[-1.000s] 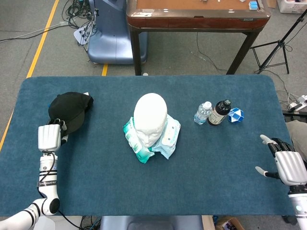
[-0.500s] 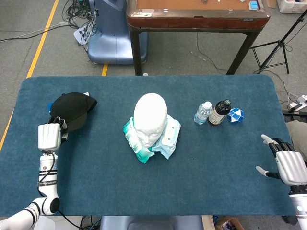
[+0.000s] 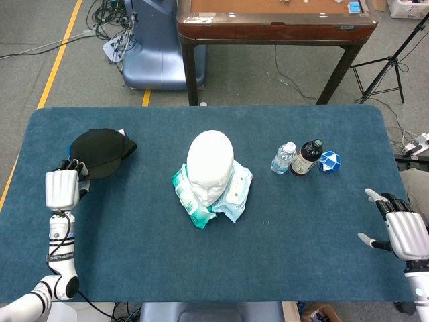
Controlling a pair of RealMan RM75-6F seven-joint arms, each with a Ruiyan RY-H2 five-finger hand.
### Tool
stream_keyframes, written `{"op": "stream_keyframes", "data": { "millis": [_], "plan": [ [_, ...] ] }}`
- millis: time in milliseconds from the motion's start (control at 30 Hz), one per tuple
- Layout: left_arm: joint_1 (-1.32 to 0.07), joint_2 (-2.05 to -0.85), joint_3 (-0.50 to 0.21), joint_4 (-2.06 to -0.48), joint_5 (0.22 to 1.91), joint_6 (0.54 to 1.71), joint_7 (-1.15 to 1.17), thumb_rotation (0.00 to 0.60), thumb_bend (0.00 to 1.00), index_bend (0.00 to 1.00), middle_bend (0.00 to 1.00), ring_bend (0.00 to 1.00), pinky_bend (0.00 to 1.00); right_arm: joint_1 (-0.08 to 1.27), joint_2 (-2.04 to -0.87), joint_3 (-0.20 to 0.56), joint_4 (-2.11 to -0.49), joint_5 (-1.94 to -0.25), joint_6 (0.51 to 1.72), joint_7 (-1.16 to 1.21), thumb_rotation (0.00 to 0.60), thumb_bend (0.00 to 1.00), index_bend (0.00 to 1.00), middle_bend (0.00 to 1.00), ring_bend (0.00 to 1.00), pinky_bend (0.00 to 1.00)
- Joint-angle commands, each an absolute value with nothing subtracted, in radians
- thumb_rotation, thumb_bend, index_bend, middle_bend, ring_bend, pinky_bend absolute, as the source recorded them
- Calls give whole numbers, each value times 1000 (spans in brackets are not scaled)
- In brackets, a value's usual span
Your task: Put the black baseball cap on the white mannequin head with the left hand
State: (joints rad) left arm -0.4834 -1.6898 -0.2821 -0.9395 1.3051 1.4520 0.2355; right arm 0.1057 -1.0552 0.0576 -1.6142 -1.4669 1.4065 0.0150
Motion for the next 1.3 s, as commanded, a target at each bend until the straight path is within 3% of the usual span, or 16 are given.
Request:
{"op": "stream_keyframes", "data": {
  "millis": [33,633,1033,1300],
  "plan": [
    [-474,-1662,-285,-971,1319,1479,237,600,425,732,508,387,680,106,-1056,57,-1615,-1468,1407,13,600,0,148,284,171,215],
    [-412,-1519,-281,-1177,1441,1685,245,600,423,753,541,406,680,103,-1059,55,-1619,-1473,1413,3,600,0,148,284,171,215],
    [-440,-1494,-372,-1263,1515,1839,188,600,422,769,633,465,709,101,-1057,55,-1619,-1475,1417,7,600,0,148,284,171,215],
    [-494,-1497,-394,-1390,1622,1898,252,600,422,783,671,492,726,100,-1054,56,-1618,-1474,1417,15,600,0,148,284,171,215]
  ]
}}
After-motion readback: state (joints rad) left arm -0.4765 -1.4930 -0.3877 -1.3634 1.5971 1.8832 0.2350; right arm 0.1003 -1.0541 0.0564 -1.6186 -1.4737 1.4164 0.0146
